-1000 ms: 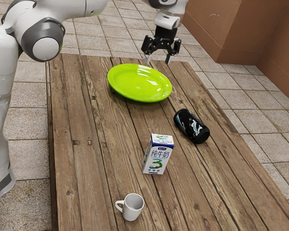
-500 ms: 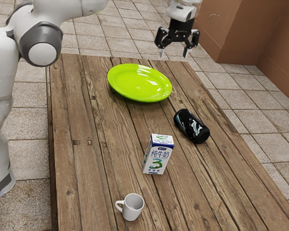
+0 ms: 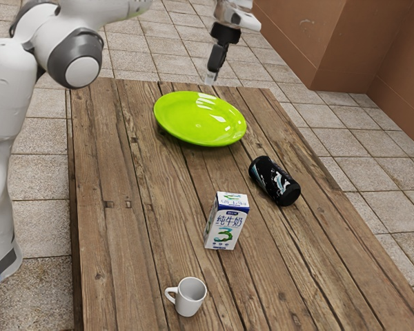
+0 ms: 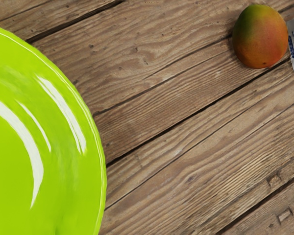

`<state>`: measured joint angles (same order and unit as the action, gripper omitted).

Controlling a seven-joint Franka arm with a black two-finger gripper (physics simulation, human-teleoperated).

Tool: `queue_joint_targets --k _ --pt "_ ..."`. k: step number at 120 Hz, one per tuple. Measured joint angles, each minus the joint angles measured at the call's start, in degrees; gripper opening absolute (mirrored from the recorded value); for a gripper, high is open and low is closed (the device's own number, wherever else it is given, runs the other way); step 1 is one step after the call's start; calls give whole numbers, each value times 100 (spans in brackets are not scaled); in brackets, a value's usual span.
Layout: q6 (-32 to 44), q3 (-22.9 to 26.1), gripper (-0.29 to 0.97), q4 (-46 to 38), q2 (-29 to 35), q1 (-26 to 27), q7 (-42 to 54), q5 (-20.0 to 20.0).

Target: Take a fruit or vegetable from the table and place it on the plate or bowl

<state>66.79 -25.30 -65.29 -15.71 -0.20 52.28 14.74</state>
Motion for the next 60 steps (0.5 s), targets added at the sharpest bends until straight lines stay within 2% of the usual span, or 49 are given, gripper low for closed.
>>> queue_joint_targets --k 22,34,52,56,60 --pt "-147 49 68 -48 -86 194 -1414 570" --pt "-214 27 68 -189 -81 309 -2049 621" --pt "70 27 68 -362 -45 570 -2815 654" --pt "102 19 68 -491 101 613 -2958 639" --pt "218 12 68 -1114 748 796 -3097 540"
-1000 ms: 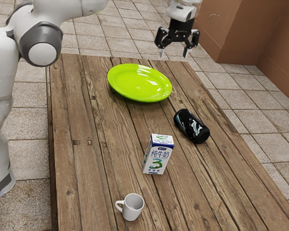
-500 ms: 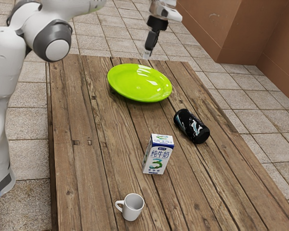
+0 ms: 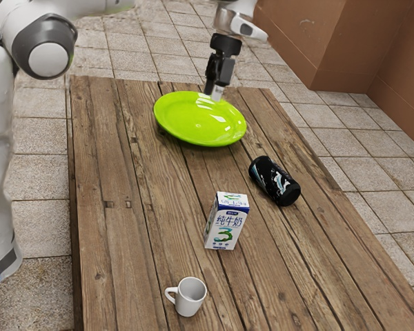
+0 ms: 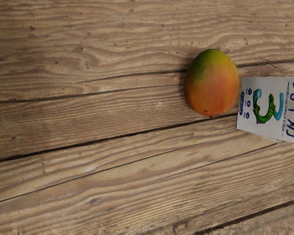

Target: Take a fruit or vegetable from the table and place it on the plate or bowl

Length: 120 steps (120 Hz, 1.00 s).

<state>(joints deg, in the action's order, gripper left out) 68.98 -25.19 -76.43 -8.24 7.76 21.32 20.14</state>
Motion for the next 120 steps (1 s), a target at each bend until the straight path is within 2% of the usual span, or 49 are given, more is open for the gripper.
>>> queue_joint_targets --k 11,22,42,83,120 --pt "518 -10 68 -2116 2126 535 -365 -401" --pt "1034 -13 68 -2972 2718 607 -697 -696" --pt "1695 -79 68 -3271 2679 634 -1194 -870" --pt "2332 -52 68 -3454 2079 993 -2160 -667" --pt "2742 -57 68 -4072 2322 1187 -2744 -667"
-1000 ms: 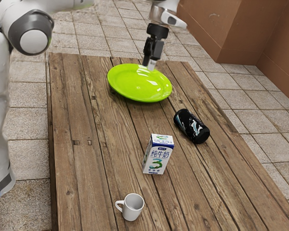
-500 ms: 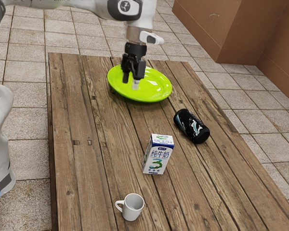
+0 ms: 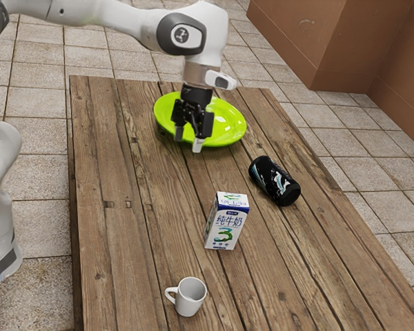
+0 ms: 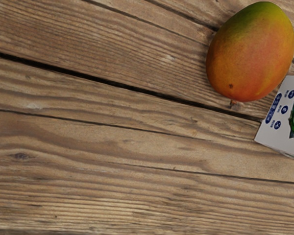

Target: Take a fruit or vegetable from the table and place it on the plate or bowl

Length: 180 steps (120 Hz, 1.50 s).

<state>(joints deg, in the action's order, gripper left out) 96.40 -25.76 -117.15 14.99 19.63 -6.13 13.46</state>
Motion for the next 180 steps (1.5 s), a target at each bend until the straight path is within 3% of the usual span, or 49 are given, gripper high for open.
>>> queue_joint_targets --k 80,180 --pt "806 25 68 -337 -257 719 -659 90" --pt "2090 -8 68 -428 -650 874 -1021 68"
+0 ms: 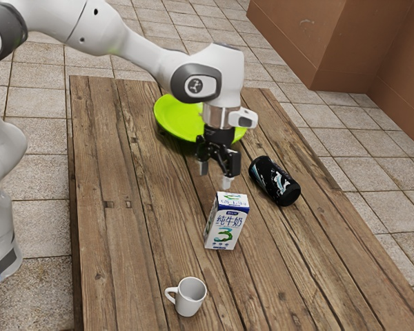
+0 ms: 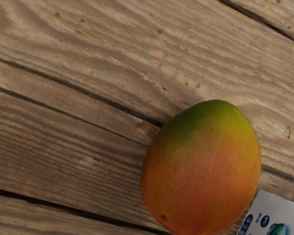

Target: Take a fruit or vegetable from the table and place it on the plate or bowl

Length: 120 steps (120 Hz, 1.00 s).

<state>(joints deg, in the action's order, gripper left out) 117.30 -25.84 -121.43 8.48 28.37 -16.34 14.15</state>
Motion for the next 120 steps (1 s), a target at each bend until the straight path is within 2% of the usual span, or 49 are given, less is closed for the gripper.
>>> queue_joint_targets --k 50,120 --pt "379 7 68 -32 -257 158 -75 10" --pt "519 0 68 -67 -367 281 -139 43"
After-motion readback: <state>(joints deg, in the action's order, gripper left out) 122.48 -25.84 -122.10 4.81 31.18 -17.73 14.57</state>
